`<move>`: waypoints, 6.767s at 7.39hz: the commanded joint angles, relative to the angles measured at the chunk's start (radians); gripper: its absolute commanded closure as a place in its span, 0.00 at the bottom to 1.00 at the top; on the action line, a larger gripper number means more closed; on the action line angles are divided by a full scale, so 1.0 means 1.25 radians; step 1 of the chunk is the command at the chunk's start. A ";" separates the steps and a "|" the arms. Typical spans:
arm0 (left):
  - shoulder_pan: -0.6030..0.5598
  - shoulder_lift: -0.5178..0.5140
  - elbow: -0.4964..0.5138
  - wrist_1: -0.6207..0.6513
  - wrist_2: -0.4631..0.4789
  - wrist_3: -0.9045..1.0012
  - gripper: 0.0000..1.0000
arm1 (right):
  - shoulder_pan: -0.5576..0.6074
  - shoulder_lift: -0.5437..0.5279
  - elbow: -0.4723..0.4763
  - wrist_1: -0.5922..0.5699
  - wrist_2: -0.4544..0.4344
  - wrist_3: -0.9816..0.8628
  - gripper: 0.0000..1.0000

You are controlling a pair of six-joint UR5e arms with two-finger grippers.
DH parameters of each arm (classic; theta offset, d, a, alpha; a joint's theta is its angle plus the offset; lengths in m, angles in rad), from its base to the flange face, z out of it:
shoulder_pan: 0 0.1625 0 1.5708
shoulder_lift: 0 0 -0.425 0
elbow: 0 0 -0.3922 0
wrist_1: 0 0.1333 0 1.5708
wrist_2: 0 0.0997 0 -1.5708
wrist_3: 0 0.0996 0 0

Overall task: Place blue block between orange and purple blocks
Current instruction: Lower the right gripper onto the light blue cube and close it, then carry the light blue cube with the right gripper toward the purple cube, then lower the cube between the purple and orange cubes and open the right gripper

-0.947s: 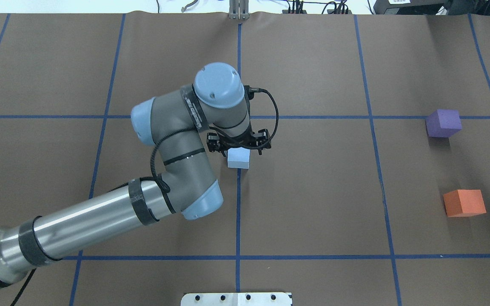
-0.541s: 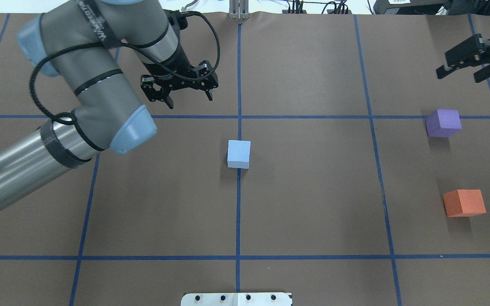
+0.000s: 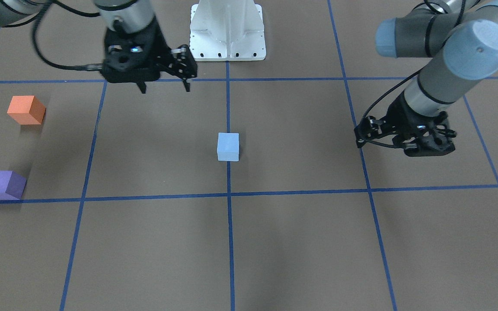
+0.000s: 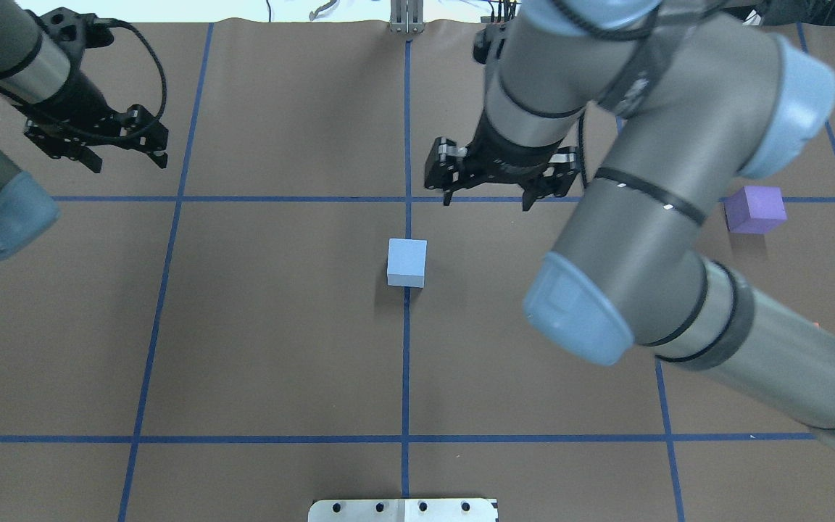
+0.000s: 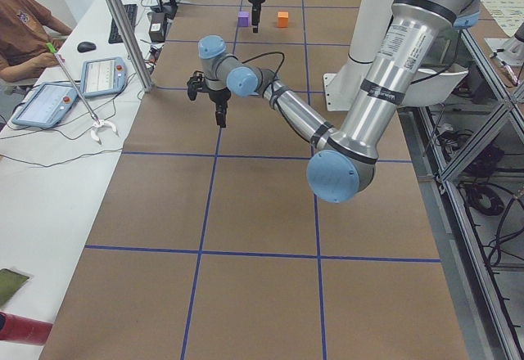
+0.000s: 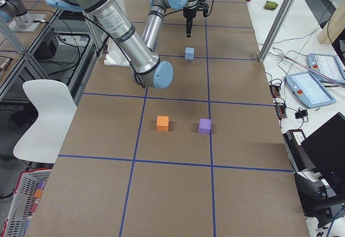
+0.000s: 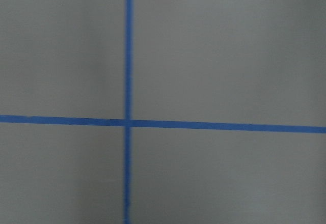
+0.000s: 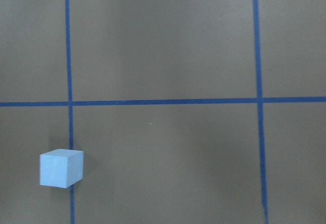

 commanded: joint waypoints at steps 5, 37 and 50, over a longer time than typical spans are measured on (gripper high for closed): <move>-0.117 0.131 -0.042 0.001 0.004 0.206 0.00 | -0.097 0.012 -0.306 0.327 -0.083 0.002 0.00; -0.217 0.192 -0.002 -0.001 0.008 0.457 0.00 | 0.306 -0.672 -0.102 0.429 0.228 -0.490 1.00; -0.215 0.191 -0.001 -0.002 0.007 0.457 0.00 | 0.290 -0.657 -0.125 0.430 0.204 -0.482 0.00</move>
